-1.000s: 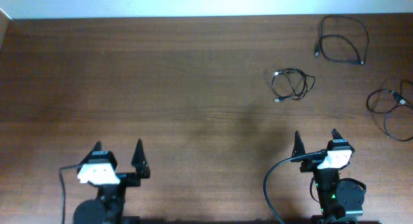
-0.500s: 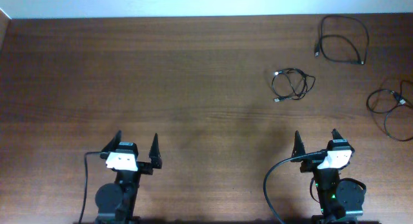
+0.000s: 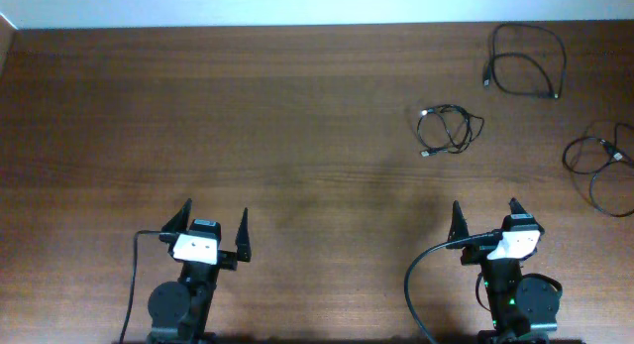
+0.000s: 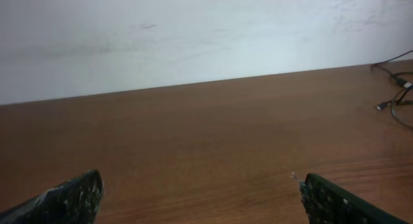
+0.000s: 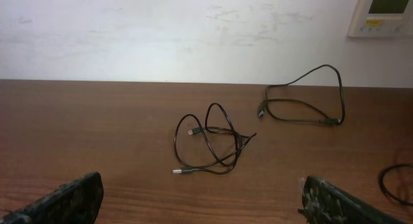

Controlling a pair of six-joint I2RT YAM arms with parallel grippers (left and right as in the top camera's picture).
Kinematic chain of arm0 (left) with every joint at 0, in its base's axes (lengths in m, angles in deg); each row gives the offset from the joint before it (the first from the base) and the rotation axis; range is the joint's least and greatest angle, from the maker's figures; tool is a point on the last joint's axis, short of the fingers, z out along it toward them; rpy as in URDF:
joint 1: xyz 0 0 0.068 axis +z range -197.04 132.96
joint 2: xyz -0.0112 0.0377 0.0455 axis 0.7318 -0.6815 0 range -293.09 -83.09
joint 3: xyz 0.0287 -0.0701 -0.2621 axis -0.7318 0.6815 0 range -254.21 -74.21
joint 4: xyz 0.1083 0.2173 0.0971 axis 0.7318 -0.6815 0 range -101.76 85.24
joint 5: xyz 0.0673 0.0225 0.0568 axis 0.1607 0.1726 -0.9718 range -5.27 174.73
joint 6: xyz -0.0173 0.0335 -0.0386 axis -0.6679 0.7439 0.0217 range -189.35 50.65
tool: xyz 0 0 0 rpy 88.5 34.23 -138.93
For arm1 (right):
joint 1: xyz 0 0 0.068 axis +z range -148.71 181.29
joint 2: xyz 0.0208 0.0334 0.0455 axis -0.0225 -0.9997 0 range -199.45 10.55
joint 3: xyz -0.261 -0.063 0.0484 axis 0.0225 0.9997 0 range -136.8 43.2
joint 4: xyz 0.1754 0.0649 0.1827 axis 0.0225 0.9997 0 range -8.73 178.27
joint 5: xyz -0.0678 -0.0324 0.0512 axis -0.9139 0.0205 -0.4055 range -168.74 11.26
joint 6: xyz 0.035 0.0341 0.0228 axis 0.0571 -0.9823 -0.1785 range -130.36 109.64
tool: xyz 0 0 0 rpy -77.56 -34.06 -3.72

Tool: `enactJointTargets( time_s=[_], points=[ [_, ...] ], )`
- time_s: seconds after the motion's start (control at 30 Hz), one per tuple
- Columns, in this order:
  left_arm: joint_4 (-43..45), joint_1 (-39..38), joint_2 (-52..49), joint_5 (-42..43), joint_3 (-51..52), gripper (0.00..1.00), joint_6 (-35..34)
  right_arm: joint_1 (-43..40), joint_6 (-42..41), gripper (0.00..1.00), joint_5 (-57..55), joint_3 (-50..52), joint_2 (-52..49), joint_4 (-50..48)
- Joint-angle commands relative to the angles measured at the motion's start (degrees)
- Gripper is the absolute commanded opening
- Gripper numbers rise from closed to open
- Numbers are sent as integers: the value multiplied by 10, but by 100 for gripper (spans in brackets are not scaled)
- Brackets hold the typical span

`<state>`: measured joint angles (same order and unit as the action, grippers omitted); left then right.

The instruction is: Untangle cables

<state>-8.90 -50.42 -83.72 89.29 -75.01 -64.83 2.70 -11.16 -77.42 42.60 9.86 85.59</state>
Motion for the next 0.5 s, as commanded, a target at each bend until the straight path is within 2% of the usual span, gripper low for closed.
enactJointTargets(
  time_s=[0.0,0.47],
  points=[
    [-2,-2,3,13,3,99,29,-4,4,98,-5,3,5,2],
    [0,-2,3,12,3,99,29,-4,4,98,-5,3,5,2]
  ],
)
